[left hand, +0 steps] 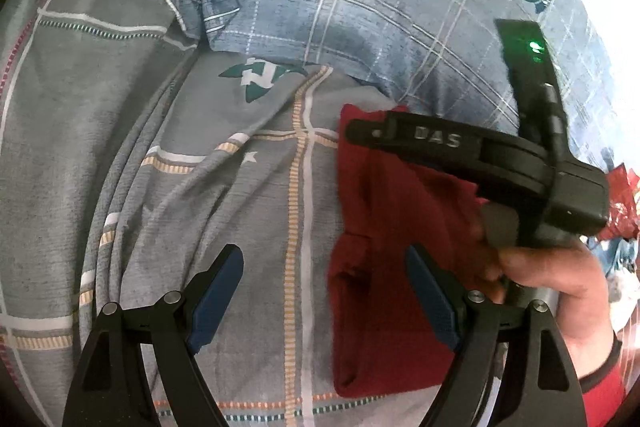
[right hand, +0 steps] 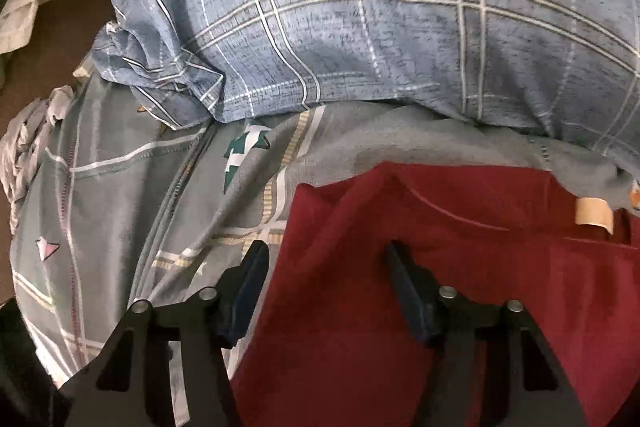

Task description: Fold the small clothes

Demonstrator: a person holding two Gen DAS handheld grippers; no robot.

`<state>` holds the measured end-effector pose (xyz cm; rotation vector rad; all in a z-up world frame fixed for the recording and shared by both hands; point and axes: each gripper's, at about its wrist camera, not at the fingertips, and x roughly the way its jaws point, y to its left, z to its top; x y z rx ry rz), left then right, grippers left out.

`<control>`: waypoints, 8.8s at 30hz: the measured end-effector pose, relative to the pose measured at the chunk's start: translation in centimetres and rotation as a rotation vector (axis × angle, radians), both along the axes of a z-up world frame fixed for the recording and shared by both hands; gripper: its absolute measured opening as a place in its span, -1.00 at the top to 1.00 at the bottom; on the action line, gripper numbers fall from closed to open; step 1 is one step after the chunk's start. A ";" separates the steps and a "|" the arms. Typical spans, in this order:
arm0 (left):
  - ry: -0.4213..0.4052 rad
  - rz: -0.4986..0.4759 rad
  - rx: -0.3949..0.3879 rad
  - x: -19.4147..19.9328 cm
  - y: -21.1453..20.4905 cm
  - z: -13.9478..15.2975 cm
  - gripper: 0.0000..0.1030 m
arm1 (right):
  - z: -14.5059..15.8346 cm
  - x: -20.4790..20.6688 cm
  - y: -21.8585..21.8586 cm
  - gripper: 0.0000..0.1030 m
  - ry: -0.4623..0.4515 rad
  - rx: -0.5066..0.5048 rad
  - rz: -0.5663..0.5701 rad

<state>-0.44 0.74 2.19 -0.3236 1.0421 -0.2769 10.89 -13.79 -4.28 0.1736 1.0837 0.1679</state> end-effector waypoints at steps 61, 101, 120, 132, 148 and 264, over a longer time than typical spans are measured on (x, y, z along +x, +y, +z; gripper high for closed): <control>-0.049 -0.047 0.088 -2.0 -3.8 -2.0 -0.95 | 1.1 -0.6 -0.2 0.57 -0.024 -0.145 0.090; -0.067 -0.097 0.079 -1.4 -3.6 -1.9 -0.15 | -0.2 1.0 1.9 0.04 0.002 -0.199 0.122; -0.213 -0.216 0.070 -4.9 -7.8 5.4 0.73 | 8.7 -6.0 -9.2 0.76 -0.169 0.170 -0.001; -0.267 -0.528 0.054 -7.9 -22.8 9.8 0.76 | 14.0 -12.7 -21.7 0.77 -0.254 0.100 -0.143; -0.224 -0.581 0.029 -9.0 -22.3 8.0 -0.27 | 8.4 -17.3 -30.2 -0.07 -0.150 0.150 -0.345; -0.008 -0.344 -0.090 0.1 -17.5 0.8 -0.23 | 4.4 -21.3 -25.1 -0.45 -0.179 0.252 -0.295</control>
